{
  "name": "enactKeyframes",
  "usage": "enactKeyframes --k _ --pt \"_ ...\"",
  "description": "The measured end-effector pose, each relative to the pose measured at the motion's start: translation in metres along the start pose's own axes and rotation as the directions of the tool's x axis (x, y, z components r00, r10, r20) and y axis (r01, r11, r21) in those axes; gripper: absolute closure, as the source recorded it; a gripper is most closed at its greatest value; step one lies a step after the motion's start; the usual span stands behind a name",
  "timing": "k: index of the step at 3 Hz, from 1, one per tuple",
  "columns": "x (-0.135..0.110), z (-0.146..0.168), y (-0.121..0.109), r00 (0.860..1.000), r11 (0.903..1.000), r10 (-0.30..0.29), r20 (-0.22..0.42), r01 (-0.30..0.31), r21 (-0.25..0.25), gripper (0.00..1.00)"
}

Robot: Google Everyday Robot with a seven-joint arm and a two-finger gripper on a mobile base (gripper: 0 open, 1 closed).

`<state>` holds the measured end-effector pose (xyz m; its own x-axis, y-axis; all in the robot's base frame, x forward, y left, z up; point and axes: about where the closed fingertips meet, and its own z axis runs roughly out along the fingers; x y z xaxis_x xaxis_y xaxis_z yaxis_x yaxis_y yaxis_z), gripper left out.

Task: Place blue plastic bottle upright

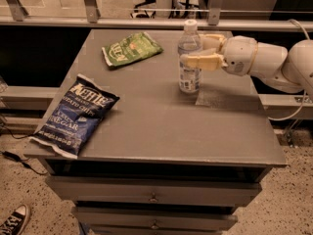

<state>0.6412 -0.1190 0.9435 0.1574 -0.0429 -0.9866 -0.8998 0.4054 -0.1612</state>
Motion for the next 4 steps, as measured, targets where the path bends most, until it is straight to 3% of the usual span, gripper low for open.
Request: enactKeyframes --k 3,4 --pt "0.014 -0.005 -0.004 0.998 0.9986 0.052 -0.018 -0.052 0.007 0.15" --pt "0.018 -0.008 -0.004 0.998 0.9982 0.059 -0.028 -0.059 0.012 0.00"
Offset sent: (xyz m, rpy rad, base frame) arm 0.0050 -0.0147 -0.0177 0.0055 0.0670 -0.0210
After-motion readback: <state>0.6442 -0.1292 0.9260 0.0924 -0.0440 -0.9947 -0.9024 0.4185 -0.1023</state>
